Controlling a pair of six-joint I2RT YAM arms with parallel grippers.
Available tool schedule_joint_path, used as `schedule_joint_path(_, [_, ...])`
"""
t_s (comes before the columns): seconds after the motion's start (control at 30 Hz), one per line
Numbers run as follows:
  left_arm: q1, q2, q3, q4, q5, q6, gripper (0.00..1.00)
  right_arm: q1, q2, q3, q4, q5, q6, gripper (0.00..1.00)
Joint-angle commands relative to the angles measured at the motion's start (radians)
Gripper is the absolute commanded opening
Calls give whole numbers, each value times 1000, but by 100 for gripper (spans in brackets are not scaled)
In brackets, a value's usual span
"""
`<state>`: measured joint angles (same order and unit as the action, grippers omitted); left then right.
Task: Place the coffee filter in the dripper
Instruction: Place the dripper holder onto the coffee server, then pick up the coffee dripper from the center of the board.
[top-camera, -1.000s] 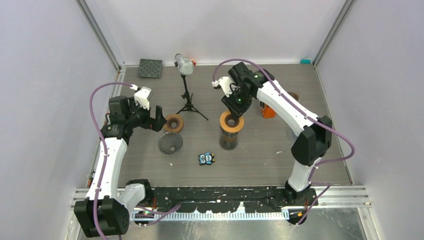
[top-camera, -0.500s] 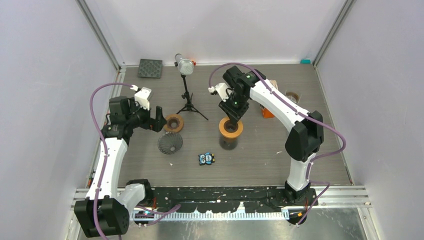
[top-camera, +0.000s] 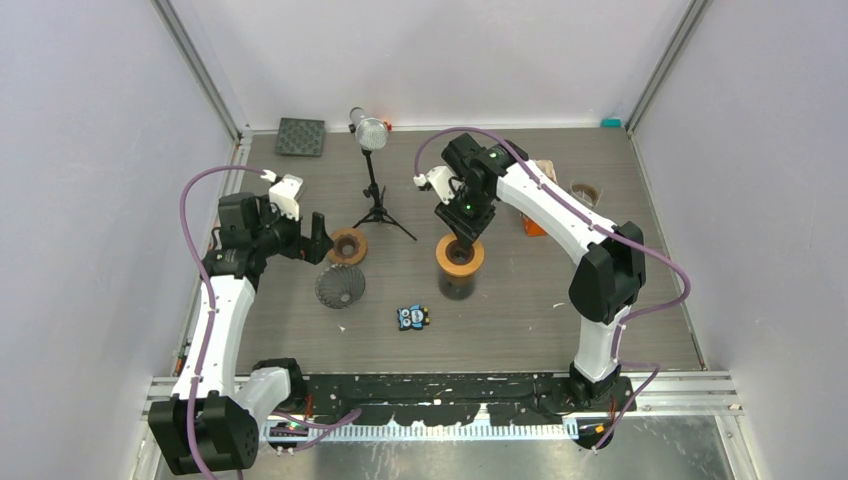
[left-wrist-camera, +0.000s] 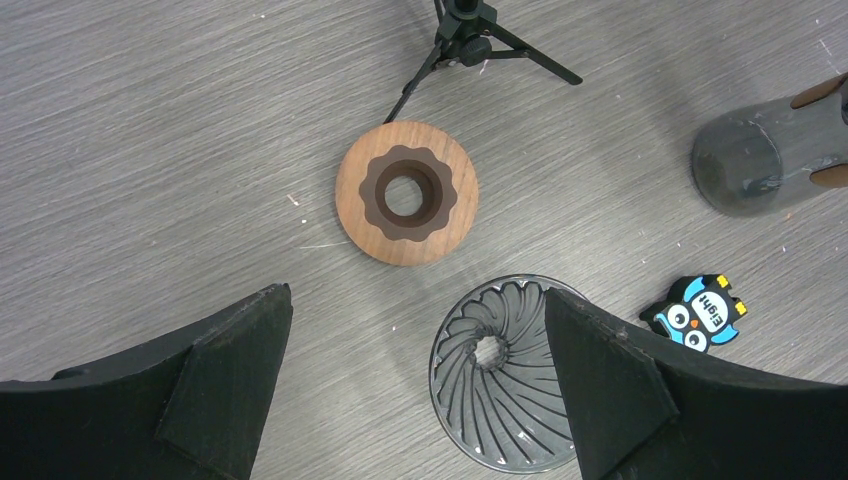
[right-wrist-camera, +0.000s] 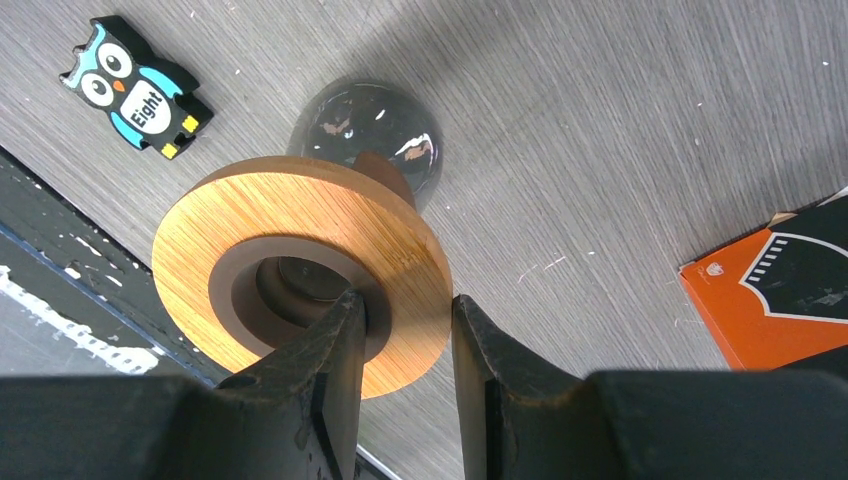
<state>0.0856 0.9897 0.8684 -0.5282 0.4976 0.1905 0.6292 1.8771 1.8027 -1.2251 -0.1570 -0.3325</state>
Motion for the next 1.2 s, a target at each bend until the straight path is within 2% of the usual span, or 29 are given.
schedule_joint_path(0.0, [4,-21,-2,34,11,-3,100,7,-9,5,21,22,19,25])
schedule_joint_path(0.33, [4,-17,-3,33,13,-3,100,7,-81,-10,18,64,23,75])
schedule_joint_path(0.4, [4,-13,-5,34,15,-3,100,7,-116,-14,18,70,25,80])
schedule_joint_path(0.63, [4,1,3,21,9,-3,100,-46,-271,-102,52,39,48,82])
schedule_joint_path(0.77, [4,8,9,19,15,-5,100,-175,-390,-200,137,9,69,81])
schedule_joint_path(1.0, [3,24,34,2,41,-17,100,-470,-554,-359,261,-2,123,80])
schedule_joint_path(1.17, [3,36,67,4,93,-56,100,-567,-593,-420,359,41,170,78])
